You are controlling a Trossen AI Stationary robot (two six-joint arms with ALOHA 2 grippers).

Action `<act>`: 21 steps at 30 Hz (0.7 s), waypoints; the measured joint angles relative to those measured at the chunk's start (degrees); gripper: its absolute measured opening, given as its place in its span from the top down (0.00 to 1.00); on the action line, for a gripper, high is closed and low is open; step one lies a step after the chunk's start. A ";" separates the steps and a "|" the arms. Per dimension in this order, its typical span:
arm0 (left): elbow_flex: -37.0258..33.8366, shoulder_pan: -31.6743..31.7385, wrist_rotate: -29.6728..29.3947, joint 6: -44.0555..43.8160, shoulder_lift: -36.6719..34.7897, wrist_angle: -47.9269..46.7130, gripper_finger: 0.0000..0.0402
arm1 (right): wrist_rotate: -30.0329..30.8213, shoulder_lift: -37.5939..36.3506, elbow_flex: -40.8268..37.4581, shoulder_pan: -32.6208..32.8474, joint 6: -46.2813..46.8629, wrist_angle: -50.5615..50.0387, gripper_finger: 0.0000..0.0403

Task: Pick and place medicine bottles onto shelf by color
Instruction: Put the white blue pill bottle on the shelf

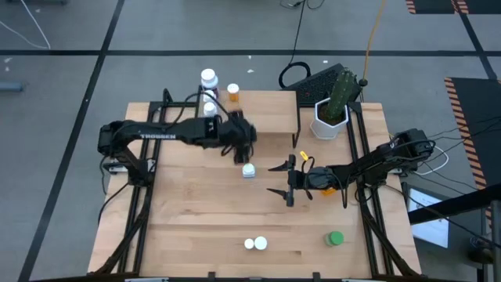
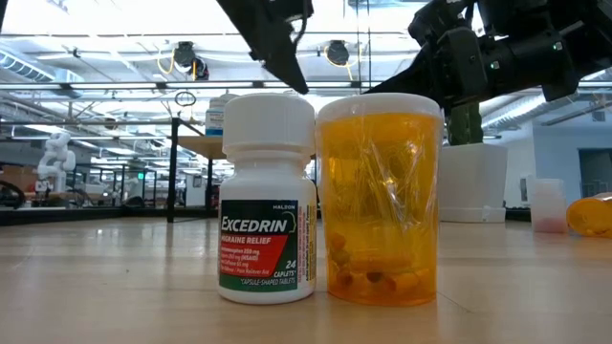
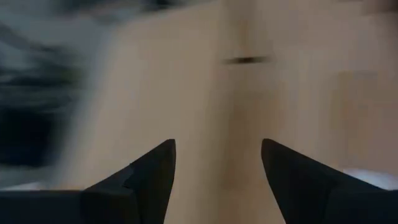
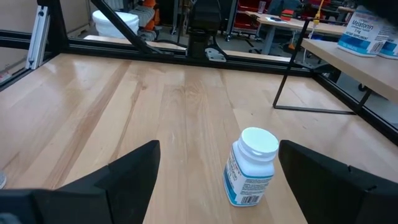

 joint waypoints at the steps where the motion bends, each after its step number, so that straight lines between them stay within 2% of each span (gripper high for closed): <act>1: -0.07 -0.75 4.20 -2.07 0.00 -1.24 0.40 | -0.02 0.00 0.00 0.00 -0.01 -0.01 0.19; 4: -3.15 -2.90 10.65 -5.12 0.00 -0.12 0.40 | -0.03 0.00 0.00 0.00 -0.01 0.05 0.19; 10: -11.96 -5.37 11.86 -8.23 0.07 6.82 0.40 | -0.10 0.00 0.00 0.16 0.45 0.36 0.19; 13: -15.92 -5.35 14.24 -9.96 0.07 11.20 0.39 | -0.10 0.00 0.00 0.17 0.45 0.87 0.19; 17: -20.20 -5.33 15.85 -12.03 0.09 18.80 0.30 | -0.12 0.00 0.01 0.17 0.45 1.48 0.19; 21: -22.84 -5.16 15.88 -11.99 0.09 21.25 0.19 | -0.12 0.00 0.02 0.17 0.45 1.50 0.19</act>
